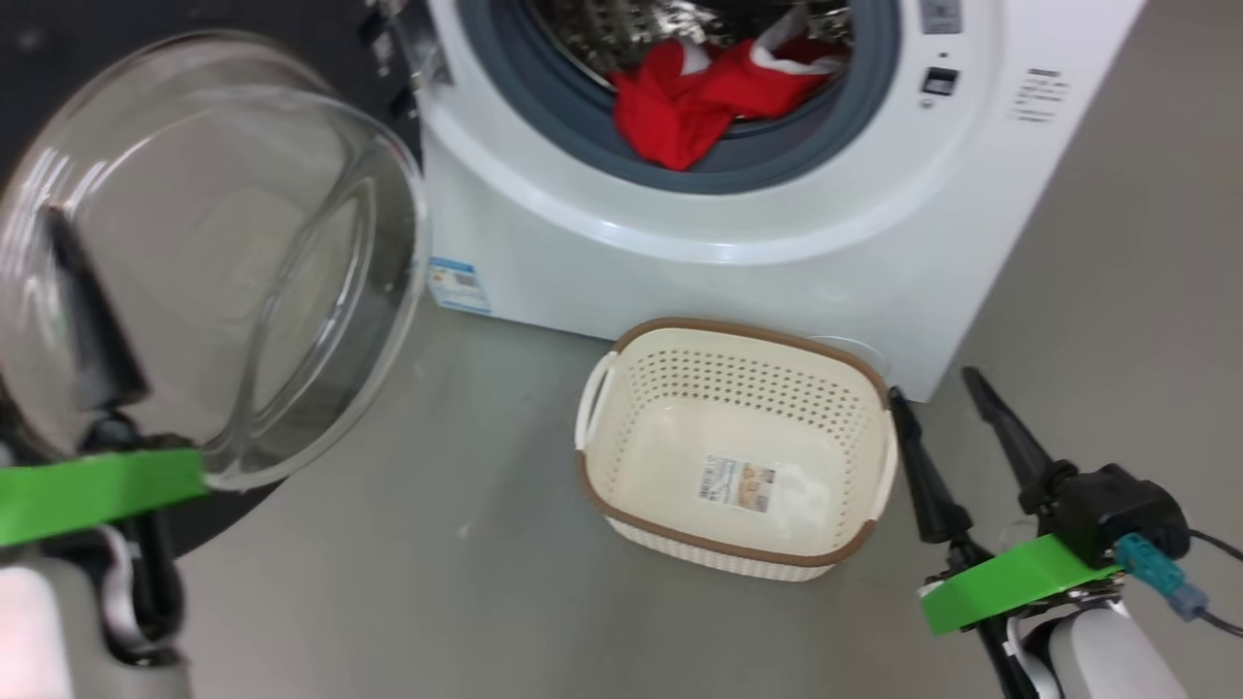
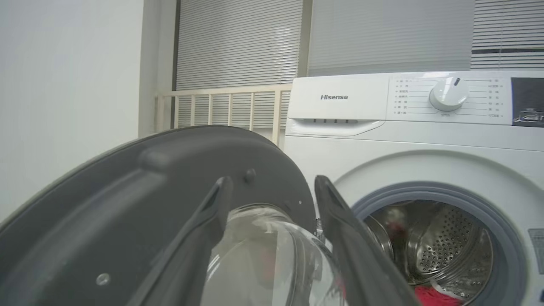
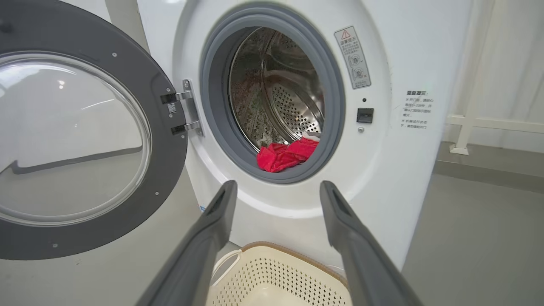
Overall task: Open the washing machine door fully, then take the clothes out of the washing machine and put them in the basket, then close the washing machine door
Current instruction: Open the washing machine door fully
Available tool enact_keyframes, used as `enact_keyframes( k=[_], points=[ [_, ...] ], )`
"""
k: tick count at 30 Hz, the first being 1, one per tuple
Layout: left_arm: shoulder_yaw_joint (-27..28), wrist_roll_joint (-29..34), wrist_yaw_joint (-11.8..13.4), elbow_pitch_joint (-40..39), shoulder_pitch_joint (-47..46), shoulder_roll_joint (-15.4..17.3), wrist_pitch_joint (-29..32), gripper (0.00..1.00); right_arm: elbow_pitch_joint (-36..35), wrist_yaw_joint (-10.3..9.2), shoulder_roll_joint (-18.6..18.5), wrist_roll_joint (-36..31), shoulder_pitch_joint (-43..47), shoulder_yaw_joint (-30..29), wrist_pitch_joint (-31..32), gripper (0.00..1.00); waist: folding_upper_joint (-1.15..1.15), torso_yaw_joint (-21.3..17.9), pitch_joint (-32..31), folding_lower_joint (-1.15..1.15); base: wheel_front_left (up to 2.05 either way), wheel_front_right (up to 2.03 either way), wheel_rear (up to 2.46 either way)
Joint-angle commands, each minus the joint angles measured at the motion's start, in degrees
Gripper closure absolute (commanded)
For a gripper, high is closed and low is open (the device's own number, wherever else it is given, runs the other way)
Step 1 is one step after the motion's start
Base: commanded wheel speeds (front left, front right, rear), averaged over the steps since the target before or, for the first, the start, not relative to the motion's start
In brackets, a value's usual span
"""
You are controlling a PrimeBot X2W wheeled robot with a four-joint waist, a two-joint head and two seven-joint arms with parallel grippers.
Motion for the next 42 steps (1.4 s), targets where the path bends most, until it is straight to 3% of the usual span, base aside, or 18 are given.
enact_keyframes(
  k=[1, 8, 13, 21, 35, 42],
  points=[
    [-0.12, -0.95, -0.76, -2.11, 0.60, 1.41, -0.20, 0.00, -1.22, 0.28, 0.17, 0.67, -1.81, 0.53, -0.69, 0.00, 0.00, -2.85, -0.81, 0.00, 0.00, 0.00, 0.00],
    [-9.95, -2.23, -2.62, -4.76, 3.48, 1.24, 0.80, 0.00, -2.10, 0.28, 0.17, 1.68, -2.66, -3.15, -0.82, 0.00, 0.00, -7.81, -1.17, 0.00, 0.00, 0.00, 0.00],
    [-13.75, -2.42, -2.95, -4.87, 5.95, 1.41, 2.20, 0.00, -2.69, 0.28, 0.17, 1.05, -2.97, -3.72, -0.83, 0.00, 0.00, -11.54, -1.24, 0.00, 0.00, 0.00, 0.00],
    [-14.27, -3.32, -2.33, -3.30, 10.75, 1.87, 2.15, 0.00, -4.49, 0.28, 0.17, 0.72, -1.68, -4.09, -0.84, 0.00, 0.00, -16.99, -2.12, 0.00, 0.00, 0.00, 0.00],
    [-13.11, -2.17, -0.24, -1.28, 20.53, 2.73, 1.08, 0.00, -4.05, 0.28, 0.17, 1.94, 3.00, -2.69, -0.84, 0.00, 0.00, -22.62, -7.80, 0.00, 0.00, 0.00, 0.00],
    [-13.27, -2.40, 0.13, -1.22, 24.33, 2.74, 1.08, 0.00, -4.91, 0.28, 0.17, 1.35, 6.16, -3.13, -0.84, 0.00, 0.00, -23.62, -9.75, 0.00, 0.00, 0.00, 0.00]
  ],
)
